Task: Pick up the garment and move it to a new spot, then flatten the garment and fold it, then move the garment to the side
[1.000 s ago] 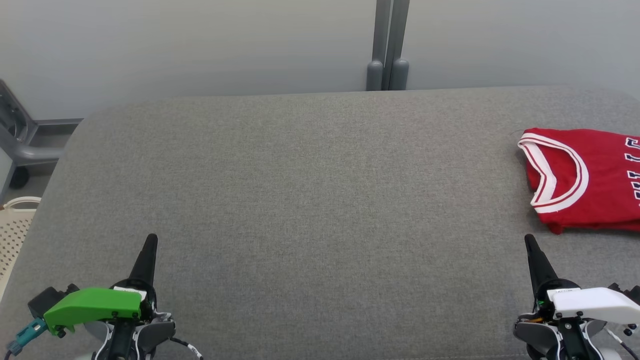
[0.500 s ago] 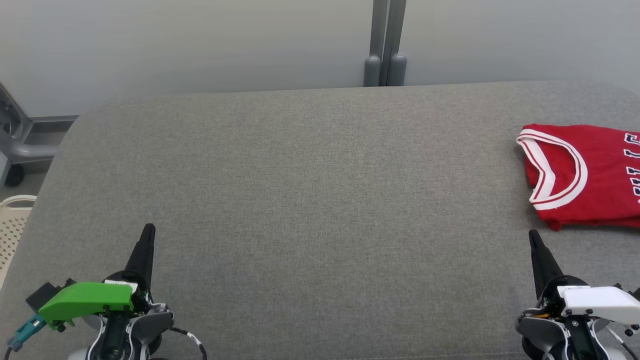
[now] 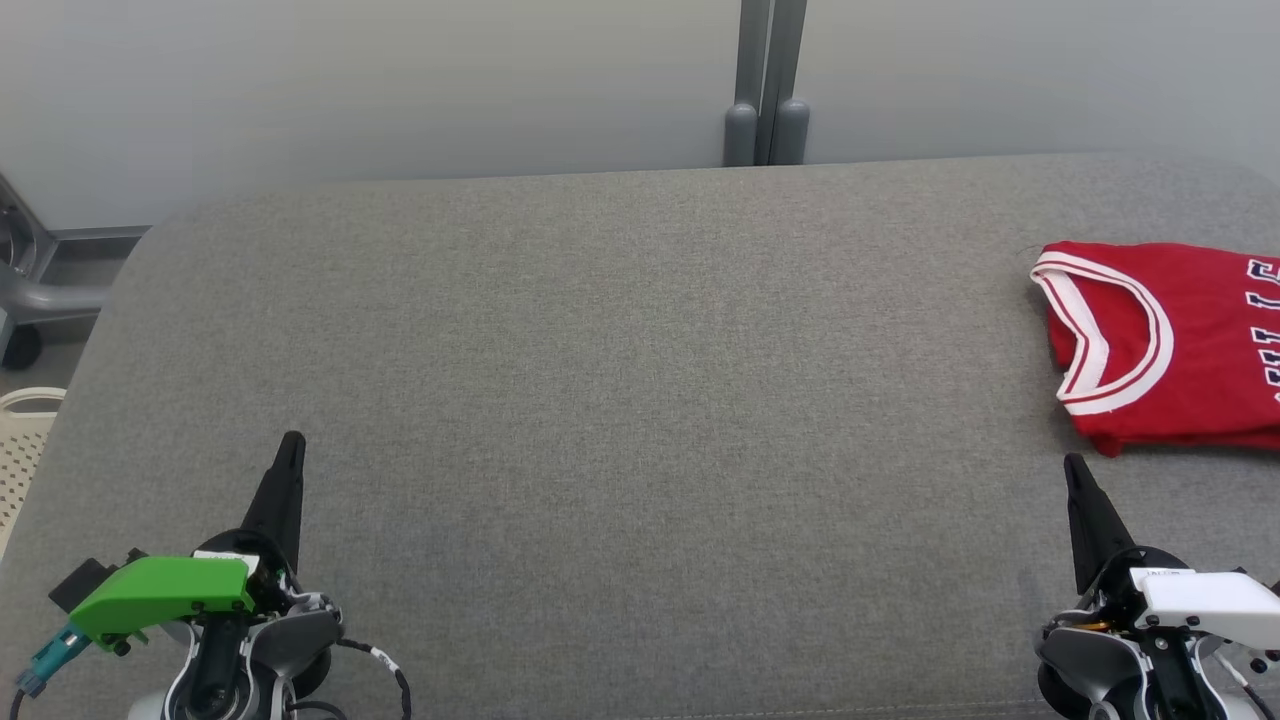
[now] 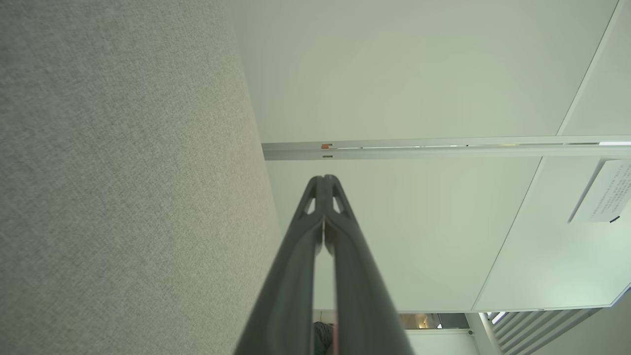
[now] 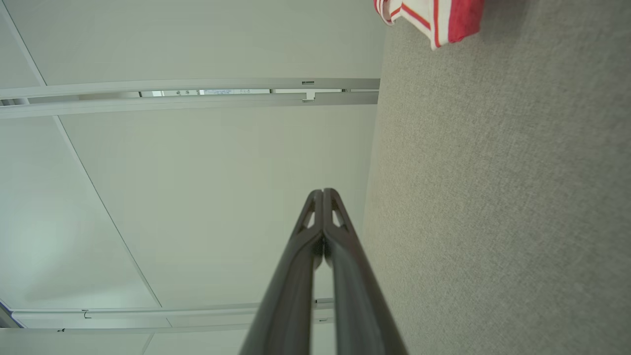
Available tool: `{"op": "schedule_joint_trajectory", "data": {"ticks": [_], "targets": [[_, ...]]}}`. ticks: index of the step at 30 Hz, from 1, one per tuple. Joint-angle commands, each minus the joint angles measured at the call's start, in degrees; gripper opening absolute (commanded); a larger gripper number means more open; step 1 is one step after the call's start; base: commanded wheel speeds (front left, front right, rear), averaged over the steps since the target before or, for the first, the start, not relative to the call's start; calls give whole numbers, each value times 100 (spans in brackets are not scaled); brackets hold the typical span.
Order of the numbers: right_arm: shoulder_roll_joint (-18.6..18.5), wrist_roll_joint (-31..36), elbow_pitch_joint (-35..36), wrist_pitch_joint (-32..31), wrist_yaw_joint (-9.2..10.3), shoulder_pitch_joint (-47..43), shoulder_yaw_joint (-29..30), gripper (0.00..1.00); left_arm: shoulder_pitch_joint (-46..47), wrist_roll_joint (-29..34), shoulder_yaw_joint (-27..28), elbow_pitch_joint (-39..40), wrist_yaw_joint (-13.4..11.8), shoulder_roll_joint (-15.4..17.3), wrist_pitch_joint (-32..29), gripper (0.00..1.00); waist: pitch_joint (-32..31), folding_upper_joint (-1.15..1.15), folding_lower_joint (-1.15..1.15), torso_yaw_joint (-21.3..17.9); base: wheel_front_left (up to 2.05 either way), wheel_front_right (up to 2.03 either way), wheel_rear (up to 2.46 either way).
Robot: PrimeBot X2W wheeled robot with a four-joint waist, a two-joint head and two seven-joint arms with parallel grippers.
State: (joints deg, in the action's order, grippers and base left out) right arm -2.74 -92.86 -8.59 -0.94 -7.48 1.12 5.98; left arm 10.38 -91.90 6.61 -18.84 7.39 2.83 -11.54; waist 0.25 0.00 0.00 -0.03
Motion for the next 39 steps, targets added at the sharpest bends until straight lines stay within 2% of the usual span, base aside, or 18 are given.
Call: {"op": "schedule_joint_trajectory", "data": {"ticks": [1, 39], "targets": [[-26, -32, 35, -25, -2, -70, 9, 0, 98, 3, 15, 20, 30, -1, -18, 0, 0, 0, 0, 0, 0, 0, 0], [-26, -26, 34, -25, -2, -69, 8, 0, 96, 2, 13, 21, 29, 0, -16, 0, 0, 0, 0, 0, 0, 0, 0]]}}
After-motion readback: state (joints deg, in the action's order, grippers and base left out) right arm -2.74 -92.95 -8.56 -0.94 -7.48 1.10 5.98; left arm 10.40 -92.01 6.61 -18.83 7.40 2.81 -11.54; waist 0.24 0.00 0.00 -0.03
